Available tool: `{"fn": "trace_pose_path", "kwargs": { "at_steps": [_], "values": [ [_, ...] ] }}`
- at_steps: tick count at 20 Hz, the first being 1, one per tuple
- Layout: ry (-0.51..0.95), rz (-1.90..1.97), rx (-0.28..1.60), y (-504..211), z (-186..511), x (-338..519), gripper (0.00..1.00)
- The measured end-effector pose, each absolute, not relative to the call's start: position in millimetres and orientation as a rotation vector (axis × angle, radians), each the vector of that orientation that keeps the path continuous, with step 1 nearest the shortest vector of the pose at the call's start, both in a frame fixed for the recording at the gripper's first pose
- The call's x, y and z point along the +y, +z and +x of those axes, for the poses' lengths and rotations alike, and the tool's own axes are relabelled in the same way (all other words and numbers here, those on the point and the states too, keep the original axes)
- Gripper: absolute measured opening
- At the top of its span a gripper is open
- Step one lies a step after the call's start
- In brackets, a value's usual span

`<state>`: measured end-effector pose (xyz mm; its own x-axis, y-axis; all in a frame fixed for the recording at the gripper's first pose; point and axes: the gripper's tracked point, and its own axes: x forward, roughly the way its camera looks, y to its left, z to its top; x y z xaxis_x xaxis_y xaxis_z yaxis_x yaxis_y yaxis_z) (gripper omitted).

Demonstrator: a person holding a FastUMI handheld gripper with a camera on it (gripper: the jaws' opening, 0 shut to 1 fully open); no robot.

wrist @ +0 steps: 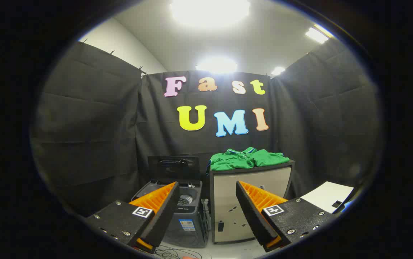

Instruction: Put the clothes into the washing machine and then close the washing machine lid.

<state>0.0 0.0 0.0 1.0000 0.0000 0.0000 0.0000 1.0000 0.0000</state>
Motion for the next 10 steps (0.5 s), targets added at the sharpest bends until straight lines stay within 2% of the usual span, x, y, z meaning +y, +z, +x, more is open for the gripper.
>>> {"fn": "trace_pose_path", "kwargs": {
  "at_steps": [10],
  "values": [
    [-0.010, 0.017, 0.001, -0.4, -1.5, -2.0, 0.96]
  ]
}}
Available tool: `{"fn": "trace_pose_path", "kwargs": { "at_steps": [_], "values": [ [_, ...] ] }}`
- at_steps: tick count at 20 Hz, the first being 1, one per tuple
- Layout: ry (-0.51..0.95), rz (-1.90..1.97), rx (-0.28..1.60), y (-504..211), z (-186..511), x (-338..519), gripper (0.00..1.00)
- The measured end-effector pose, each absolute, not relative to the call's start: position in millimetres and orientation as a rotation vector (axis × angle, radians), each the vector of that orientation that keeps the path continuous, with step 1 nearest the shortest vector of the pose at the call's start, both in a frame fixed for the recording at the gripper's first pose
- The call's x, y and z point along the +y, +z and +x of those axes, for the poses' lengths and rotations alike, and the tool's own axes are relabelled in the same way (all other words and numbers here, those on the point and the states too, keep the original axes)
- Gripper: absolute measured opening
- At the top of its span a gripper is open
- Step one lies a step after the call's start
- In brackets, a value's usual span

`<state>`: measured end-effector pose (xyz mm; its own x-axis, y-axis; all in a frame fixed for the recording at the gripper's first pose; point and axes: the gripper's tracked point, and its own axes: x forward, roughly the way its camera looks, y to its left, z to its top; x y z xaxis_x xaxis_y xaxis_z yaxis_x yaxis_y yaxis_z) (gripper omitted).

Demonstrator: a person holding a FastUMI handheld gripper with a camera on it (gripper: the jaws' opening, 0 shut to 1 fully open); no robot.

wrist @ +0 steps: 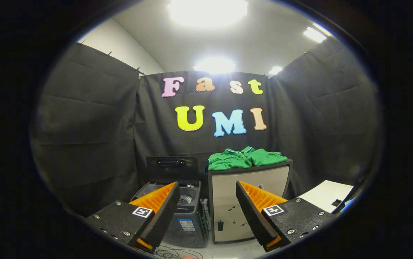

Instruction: Put the clothes into the washing machine and then close the washing machine lid.

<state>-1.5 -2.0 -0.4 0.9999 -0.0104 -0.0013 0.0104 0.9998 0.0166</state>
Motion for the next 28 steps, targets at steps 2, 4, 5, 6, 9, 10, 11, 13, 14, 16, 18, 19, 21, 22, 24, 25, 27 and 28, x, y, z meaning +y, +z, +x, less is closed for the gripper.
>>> {"fn": "trace_pose_path", "kwargs": {
  "at_steps": [2, 4, 5, 6, 9, 10, 11, 13, 14, 16, 18, 19, 21, 22, 24, 25, 27, 28],
  "values": [
    [-0.012, 0.016, 0.003, -1.1, -1.9, -1.9, 0.96],
    [-0.013, 0.017, 0.007, -2.2, -0.8, -2.2, 0.96],
    [-0.012, 0.018, 0.007, -1.5, -0.2, -2.0, 0.96],
    [-0.013, 0.018, 0.007, -1.3, 0.7, -1.3, 0.96],
    [-0.015, 0.020, 0.009, -1.6, 0.4, -2.3, 0.96],
    [-0.016, 0.021, 0.010, -2.3, 0.3, -1.7, 0.96],
    [-0.016, 0.022, 0.010, -1.5, 0.6, -1.1, 0.96],
    [-0.018, 0.022, 0.009, -1.5, 1.1, -1.4, 0.96],
    [-0.019, 0.021, 0.012, -2.5, 0.8, -2.0, 0.96],
    [-0.022, 0.022, 0.015, -4.0, 1.7, -2.7, 0.96],
    [-0.023, 0.023, 0.016, -3.2, 2.3, -2.3, 0.96],
    [-0.023, 0.024, 0.016, -2.8, 2.8, -2.1, 0.96],
    [-0.021, 0.032, 0.019, -4.4, 3.5, -1.9, 0.96],
    [-0.020, 0.036, 0.019, -4.7, 3.0, -0.8, 0.96],
    [-0.017, 0.040, 0.018, -3.7, 3.0, 0.7, 0.96],
    [-0.016, 0.041, 0.018, -3.1, 4.1, 1.6, 0.96],
    [-0.016, 0.041, 0.019, -3.2, 5.3, 2.3, 0.96],
    [-0.015, 0.042, 0.019, -3.7, 5.7, 2.8, 0.96]
  ]
}}
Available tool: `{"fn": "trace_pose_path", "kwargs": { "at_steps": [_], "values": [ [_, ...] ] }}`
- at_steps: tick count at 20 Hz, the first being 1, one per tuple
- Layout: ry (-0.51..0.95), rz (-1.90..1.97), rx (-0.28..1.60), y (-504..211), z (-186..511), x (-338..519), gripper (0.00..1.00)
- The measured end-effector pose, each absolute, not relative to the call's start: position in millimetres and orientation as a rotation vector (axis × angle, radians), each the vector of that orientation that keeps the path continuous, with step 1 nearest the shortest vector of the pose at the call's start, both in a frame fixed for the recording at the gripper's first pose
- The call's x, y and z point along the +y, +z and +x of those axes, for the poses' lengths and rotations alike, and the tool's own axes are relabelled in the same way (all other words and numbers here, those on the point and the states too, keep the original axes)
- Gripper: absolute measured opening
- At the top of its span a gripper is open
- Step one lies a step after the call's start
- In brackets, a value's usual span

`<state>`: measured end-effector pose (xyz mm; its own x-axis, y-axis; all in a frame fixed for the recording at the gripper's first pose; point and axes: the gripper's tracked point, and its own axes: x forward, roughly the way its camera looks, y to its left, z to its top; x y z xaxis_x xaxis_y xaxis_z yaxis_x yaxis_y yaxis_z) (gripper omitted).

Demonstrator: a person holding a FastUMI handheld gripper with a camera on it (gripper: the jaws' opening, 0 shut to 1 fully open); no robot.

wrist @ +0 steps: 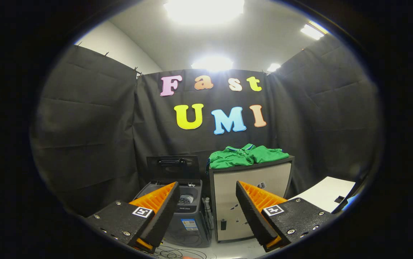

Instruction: Put the clothes into the washing machine and then close the washing machine lid.

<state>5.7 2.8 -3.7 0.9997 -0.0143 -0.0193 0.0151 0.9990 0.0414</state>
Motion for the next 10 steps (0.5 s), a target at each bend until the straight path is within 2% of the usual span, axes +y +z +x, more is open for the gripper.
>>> {"fn": "trace_pose_path", "kwargs": {
  "at_steps": [10],
  "values": [
    [-0.040, -0.007, 0.041, -9.9, 23.6, 0.1, 0.96]
  ]
}}
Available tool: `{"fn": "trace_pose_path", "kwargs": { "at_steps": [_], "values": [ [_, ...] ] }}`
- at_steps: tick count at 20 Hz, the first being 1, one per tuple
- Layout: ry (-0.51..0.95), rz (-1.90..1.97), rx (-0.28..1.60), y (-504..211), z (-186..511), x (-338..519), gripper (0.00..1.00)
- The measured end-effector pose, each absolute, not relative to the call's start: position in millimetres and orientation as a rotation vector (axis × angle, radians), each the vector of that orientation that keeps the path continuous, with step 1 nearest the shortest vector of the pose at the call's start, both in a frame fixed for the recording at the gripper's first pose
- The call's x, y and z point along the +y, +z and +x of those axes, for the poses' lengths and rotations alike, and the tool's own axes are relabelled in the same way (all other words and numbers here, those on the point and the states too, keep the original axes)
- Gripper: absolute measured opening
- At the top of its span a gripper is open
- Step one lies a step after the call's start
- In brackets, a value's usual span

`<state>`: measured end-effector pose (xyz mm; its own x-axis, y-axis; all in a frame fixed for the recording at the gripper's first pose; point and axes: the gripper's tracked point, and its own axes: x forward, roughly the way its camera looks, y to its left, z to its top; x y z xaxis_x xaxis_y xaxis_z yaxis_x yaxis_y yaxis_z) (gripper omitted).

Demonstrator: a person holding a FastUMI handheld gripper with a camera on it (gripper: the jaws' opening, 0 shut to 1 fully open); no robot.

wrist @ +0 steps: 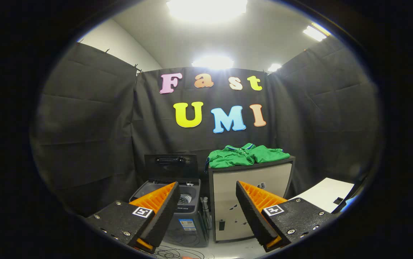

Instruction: Put the clothes into the washing machine and then close the washing machine lid.

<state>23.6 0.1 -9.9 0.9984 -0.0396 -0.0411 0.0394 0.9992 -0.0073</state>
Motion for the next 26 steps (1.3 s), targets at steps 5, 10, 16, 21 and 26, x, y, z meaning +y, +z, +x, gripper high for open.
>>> {"fn": "trace_pose_path", "kwargs": {
  "at_steps": [5, 10, 16, 21, 26],
  "values": [
    [-0.104, -0.032, 0.068, -3.8, 61.3, -19.1, 0.96],
    [-0.167, -0.064, 0.091, 18.6, 121.3, -54.8, 0.96],
    [-0.223, -0.031, 0.116, 54.9, 202.9, -115.7, 0.96],
    [-0.239, -0.045, 0.229, 53.5, 269.9, -162.6, 0.96],
    [-0.227, 0.021, 0.319, 37.6, 335.3, -195.3, 0.96]
  ]
}}
